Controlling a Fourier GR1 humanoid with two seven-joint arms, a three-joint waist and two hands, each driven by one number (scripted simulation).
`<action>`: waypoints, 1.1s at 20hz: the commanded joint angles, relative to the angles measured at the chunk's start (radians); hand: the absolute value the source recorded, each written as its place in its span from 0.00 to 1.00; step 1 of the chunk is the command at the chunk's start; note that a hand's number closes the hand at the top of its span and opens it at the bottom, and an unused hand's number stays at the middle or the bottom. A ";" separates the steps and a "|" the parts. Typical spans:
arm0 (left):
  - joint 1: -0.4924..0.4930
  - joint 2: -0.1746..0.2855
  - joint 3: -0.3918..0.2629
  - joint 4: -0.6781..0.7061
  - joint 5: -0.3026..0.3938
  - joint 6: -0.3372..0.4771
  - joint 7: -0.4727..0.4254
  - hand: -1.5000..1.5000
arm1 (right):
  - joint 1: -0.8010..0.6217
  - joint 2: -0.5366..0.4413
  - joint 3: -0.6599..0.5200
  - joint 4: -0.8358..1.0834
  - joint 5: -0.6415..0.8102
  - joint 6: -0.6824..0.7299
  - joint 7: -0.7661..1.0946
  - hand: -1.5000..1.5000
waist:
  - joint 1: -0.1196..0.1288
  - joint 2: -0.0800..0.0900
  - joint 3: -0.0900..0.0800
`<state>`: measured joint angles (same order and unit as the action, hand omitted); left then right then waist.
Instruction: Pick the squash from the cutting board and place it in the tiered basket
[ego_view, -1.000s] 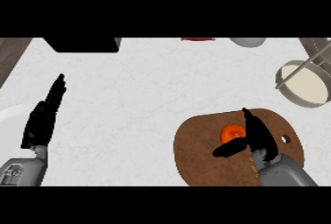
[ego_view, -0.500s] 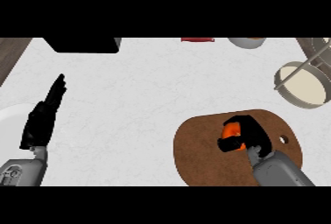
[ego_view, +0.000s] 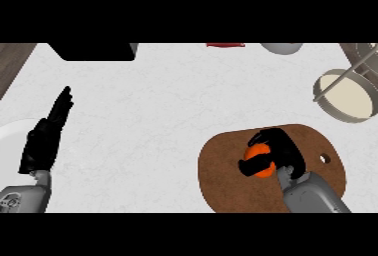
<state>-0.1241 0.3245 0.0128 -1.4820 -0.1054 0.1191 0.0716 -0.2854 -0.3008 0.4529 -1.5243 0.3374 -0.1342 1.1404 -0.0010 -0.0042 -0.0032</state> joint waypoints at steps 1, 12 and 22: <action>-0.061 -0.035 -0.003 0.116 -0.042 0.013 -0.046 0.50 | -0.031 -0.041 -0.055 -0.047 -0.012 0.109 -0.018 1.00 | -0.004 0.005 0.003; 0.023 -0.010 0.028 0.017 -0.006 0.020 -0.005 0.50 | 0.189 -0.384 0.066 -0.596 -0.043 0.148 -0.741 1.00 | -0.054 -0.010 0.006; 0.008 0.007 0.040 0.012 -0.008 -0.009 -0.011 0.50 | 0.255 -0.528 -0.514 -0.701 -0.303 0.144 -0.877 1.00 | -0.020 0.000 0.004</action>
<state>-0.1157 0.3159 0.0368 -1.4746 -0.1192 0.1271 0.0711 -0.0384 -0.7738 0.1359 -2.1961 0.1320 -0.0157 0.2889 -0.0324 -0.0065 0.0014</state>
